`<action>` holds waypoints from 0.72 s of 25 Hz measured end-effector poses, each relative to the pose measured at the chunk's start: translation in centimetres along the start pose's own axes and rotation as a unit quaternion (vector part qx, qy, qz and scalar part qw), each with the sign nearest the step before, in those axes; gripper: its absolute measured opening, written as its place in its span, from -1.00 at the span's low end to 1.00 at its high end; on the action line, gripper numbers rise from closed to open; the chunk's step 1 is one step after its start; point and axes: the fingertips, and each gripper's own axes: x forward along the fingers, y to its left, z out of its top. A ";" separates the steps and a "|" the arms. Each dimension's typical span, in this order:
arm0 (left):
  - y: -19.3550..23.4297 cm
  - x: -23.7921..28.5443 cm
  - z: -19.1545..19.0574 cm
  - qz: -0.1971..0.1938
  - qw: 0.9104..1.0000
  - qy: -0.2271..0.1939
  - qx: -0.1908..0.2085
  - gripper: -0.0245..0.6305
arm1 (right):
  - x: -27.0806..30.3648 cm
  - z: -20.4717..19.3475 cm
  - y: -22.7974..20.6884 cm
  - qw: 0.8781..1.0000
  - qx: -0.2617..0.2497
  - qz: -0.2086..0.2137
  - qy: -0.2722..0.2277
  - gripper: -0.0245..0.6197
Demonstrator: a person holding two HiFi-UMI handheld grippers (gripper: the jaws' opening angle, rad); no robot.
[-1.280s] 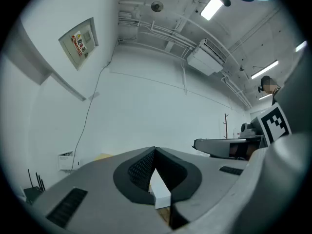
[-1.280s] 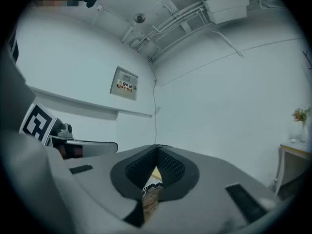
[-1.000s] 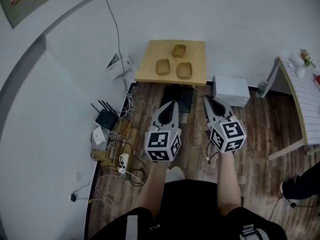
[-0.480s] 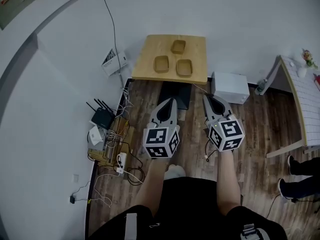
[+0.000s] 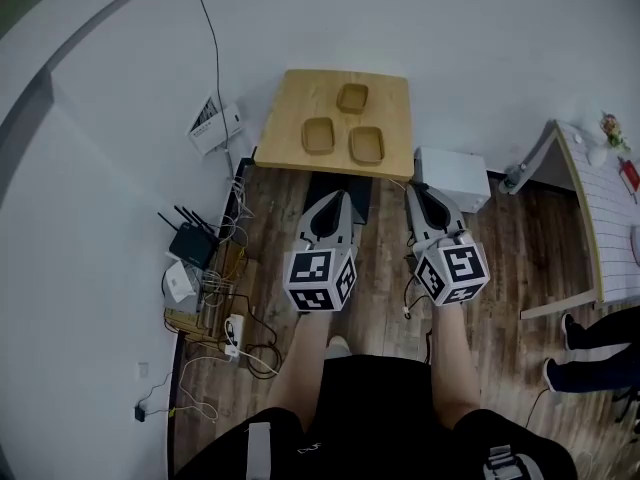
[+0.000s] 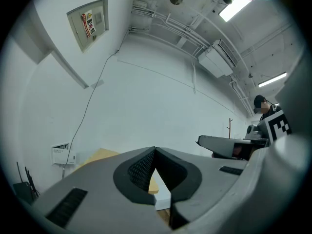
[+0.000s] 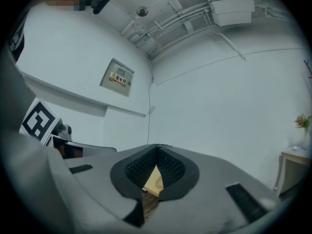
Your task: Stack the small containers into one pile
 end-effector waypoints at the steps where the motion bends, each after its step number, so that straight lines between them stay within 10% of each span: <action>1: 0.9 0.1 0.2 0.005 1.000 -0.001 -0.003 -0.89 | 0.7 0.1 0.4 1.000 -0.002 0.003 -0.002 -0.90; 18: 12.6 1.4 3.7 0.041 0.998 -0.027 -0.027 -0.89 | 10.7 1.5 5.4 0.998 -0.039 0.047 -0.012 -0.90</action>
